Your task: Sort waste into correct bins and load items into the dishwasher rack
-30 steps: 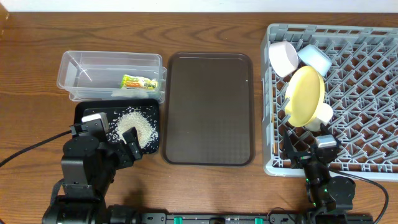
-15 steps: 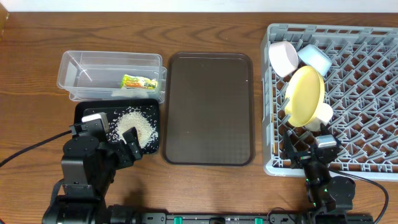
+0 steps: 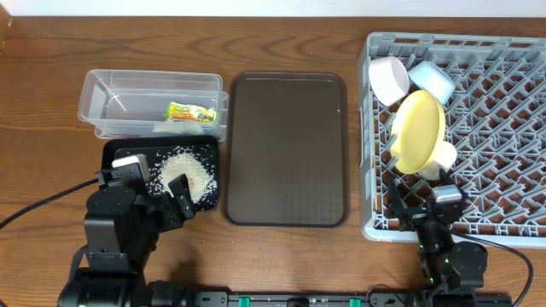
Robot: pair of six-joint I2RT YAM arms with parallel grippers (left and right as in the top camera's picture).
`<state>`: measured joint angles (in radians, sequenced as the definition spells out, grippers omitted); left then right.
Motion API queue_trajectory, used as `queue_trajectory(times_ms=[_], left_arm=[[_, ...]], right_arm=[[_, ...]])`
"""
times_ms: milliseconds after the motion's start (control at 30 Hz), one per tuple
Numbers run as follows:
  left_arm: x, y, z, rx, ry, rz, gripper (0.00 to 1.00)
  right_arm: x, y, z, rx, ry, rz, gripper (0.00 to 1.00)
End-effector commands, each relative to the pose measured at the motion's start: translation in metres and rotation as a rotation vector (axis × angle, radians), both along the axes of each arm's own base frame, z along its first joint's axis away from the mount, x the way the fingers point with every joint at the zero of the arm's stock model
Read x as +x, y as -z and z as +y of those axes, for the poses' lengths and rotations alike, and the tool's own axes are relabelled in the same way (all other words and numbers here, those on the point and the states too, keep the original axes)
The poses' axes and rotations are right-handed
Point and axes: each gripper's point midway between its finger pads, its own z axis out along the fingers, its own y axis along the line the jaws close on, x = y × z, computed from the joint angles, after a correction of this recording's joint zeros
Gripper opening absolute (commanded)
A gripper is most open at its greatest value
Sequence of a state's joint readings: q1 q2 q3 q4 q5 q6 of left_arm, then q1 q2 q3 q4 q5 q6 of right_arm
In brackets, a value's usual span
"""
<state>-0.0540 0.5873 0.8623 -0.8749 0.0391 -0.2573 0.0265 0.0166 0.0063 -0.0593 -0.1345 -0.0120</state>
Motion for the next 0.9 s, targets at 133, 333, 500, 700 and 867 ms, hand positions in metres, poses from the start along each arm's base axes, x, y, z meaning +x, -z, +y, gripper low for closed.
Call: queue_trajectory(times_ms=[133, 333, 500, 700, 867], left_arm=[[-0.004, 0.004, 0.002, 0.016, 0.003, 0.017, 0.91], [-0.002, 0.006, 0.005, 0.052, 0.007, -0.053, 0.91], [0.012, 0.017, 0.007, 0.049, -0.009, -0.221, 0.91], [0.025, 0.039, 0.007, 0.062, -0.005, -0.406, 0.91], [0.032, 0.043, 0.006, 0.097, 0.008, -0.554, 0.91]], right_arm=[[0.000, 0.000, -0.004, -0.012, 0.017, -0.003, 0.99], [0.000, 0.000, -0.004, -0.012, 0.017, -0.003, 0.99], [0.000, 0.000, -0.004, -0.012, 0.017, -0.003, 0.99], [0.000, 0.000, -0.004, -0.012, 0.017, -0.003, 0.99], [0.000, 0.000, -0.004, -0.012, 0.017, -0.003, 0.99]])
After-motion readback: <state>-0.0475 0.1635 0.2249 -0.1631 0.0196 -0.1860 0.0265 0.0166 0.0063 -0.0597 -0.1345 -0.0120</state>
